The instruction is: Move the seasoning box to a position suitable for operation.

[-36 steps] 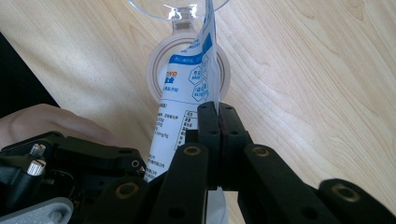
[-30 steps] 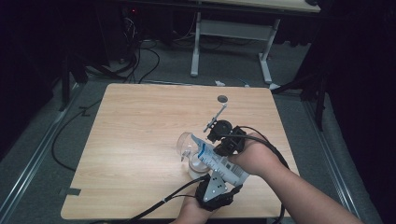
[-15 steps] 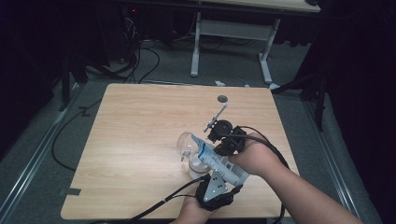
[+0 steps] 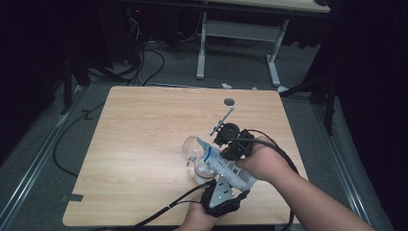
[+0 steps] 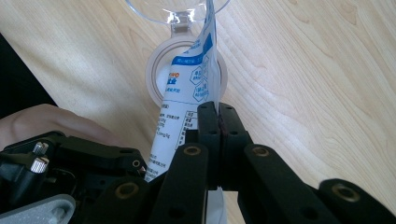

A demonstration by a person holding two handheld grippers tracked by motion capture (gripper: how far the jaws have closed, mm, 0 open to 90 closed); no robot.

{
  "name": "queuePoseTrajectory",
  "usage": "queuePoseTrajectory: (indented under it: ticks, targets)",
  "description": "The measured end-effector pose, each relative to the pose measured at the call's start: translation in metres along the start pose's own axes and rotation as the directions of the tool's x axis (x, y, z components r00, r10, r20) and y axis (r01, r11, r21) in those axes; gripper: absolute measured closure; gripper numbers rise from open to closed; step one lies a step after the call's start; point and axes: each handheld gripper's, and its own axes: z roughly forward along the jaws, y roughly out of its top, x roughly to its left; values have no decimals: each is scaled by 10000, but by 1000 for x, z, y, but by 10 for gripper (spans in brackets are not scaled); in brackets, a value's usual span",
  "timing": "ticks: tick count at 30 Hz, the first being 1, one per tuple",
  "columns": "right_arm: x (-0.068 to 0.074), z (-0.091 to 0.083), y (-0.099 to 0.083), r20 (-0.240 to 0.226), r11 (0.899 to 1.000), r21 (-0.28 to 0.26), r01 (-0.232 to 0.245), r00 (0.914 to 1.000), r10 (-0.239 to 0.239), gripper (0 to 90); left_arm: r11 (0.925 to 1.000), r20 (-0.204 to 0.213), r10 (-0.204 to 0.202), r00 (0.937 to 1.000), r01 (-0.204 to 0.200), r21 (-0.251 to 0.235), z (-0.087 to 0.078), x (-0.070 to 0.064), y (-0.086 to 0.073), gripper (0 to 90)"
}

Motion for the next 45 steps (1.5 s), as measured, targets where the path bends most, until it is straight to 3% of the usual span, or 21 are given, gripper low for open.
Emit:
queuePoseTrajectory:
  ticks: [45]
  targets:
    - [2, 3, 3, 78, 9999, 68, 108, 9999, -109, 900, 9999, 24, -74, 10000, 74, -83, 0, 1, 1, 605]
